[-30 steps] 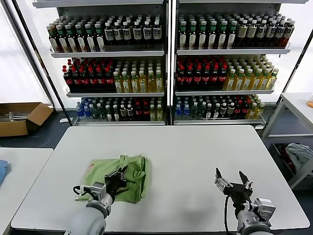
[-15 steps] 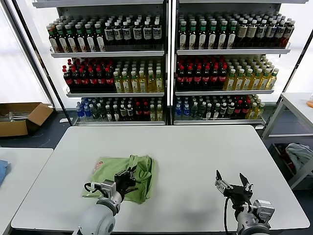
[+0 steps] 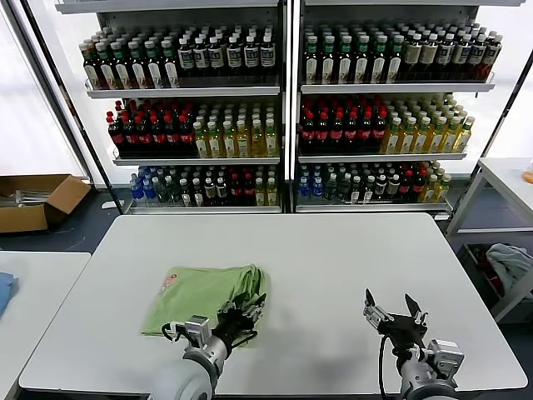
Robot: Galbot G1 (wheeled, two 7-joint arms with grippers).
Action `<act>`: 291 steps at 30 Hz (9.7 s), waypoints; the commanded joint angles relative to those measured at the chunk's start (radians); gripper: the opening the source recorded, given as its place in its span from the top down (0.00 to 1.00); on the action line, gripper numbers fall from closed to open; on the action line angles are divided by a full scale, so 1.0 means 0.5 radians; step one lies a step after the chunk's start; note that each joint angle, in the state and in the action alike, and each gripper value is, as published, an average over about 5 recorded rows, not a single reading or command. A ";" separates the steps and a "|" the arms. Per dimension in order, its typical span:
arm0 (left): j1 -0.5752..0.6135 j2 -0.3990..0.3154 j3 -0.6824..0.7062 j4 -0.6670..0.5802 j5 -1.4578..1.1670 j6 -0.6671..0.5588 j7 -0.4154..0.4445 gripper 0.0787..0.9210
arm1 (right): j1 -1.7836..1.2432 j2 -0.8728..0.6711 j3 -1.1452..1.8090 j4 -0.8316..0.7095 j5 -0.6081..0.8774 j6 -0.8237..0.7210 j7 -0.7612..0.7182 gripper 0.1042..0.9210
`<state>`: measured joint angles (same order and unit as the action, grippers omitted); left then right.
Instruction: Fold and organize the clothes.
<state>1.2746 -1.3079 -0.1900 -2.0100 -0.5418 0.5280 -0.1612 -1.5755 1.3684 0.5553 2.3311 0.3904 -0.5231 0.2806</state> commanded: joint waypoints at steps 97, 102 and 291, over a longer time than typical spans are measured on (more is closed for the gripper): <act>0.237 0.972 -1.541 0.650 -0.274 -0.464 0.346 0.96 | 0.224 -0.052 -0.149 -0.162 0.037 -0.034 0.063 0.12; 0.233 1.279 -1.711 0.935 -0.264 -0.509 0.410 0.96 | 0.246 -0.051 -0.175 -0.183 0.045 -0.034 0.065 0.12; 0.268 0.114 -0.387 -0.333 0.219 -0.165 -0.163 0.12 | 0.747 0.027 -0.747 -0.753 0.590 -0.116 0.531 0.12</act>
<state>1.3935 -1.2496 -0.3843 -2.1738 -0.4372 0.4463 -0.2439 -1.1941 1.3640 0.2047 1.9908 0.5778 -0.5811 0.4880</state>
